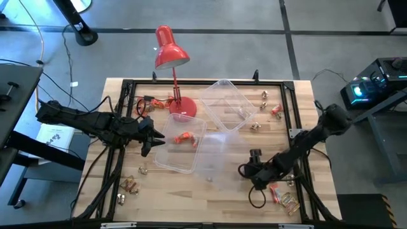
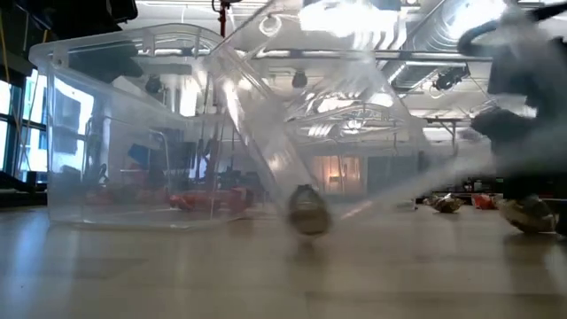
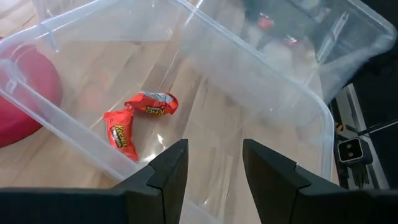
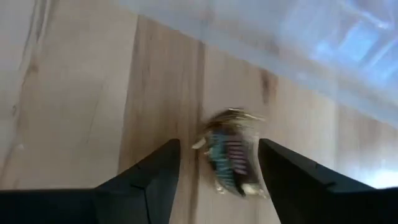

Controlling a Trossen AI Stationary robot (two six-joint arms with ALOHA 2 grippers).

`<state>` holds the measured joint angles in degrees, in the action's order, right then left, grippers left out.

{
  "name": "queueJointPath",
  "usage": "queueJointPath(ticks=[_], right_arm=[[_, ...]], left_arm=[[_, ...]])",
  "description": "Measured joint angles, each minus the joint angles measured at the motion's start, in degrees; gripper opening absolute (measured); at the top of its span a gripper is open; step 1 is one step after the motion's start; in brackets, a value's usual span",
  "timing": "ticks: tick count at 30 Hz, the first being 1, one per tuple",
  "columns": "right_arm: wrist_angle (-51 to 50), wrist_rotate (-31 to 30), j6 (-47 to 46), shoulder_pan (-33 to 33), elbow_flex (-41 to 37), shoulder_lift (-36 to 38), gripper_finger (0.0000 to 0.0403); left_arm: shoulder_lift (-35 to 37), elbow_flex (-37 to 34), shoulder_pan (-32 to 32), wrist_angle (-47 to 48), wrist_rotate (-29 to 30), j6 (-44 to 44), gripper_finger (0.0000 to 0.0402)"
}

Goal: Sort candy
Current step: Put the gold candy into the bottom left transparent bin

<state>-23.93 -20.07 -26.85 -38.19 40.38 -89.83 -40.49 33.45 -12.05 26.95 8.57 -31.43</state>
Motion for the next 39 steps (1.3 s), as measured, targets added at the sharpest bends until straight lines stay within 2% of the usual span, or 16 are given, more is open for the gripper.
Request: queueJointPath(ticks=[5, 8, 11, 15, 17, 21, 25, 29, 32, 35, 39], right_arm=[[0.45, -0.1, -0.09, 0.56, 0.69, -1.49, 0.0212], [0.01, -0.11, -0.05, 0.59, 1.7, -1.6, 0.0193], [-1.25, 0.64, -0.16, 0.64, 2.98, -1.74, 0.0141], [-8.37, 1.17, -2.52, 0.65, 7.4, -1.74, 0.0033], [-12.63, 0.59, -3.51, 0.63, 10.12, -1.7, 0.0016], [-16.23, -5.85, -8.47, -0.05, 14.62, -1.55, 0.002], [-9.09, -11.97, -14.92, -0.16, 15.29, -1.29, 0.0005], [-4.94, -14.65, -16.54, 0.18, 15.35, -1.22, 0.003], [-4.87, -17.56, -14.45, 1.31, 18.08, -0.26, 0.0065], [-5.04, -19.9, -8.26, 2.79, 21.58, 0.61, 0.0097], [-4.84, -19.16, -0.93, 5.14, 25.57, 0.63, 0.0119]], left_arm=[[0.0, 0.0, 0.0, -0.13, -0.01, -2.38, 0.0145], [0.0, 0.0, 0.0, -0.16, -0.01, -2.88, 0.0145], [0.0, 0.0, 0.0, -0.21, -0.01, -2.88, 0.0145], [0.0, 0.0, 0.0, -0.17, -0.01, -2.88, 0.0145], [0.0, 0.0, 0.0, -0.18, -0.01, -2.88, 0.0145], [0.0, 0.0, 0.0, -0.18, 0.0, -2.43, 0.0145], [0.0, 0.0, 0.0, -0.22, -0.01, -1.29, 0.0145], [0.0, 0.0, 0.0, -0.23, 0.0, -0.93, 0.0145], [0.0, 0.0, 0.0, -0.25, 0.0, -0.89, 0.0145], [0.0, 0.0, 0.0, -0.27, -0.01, -0.89, 0.0145], [0.0, 0.0, 0.0, -0.32, -0.01, -0.89, 0.0145]])
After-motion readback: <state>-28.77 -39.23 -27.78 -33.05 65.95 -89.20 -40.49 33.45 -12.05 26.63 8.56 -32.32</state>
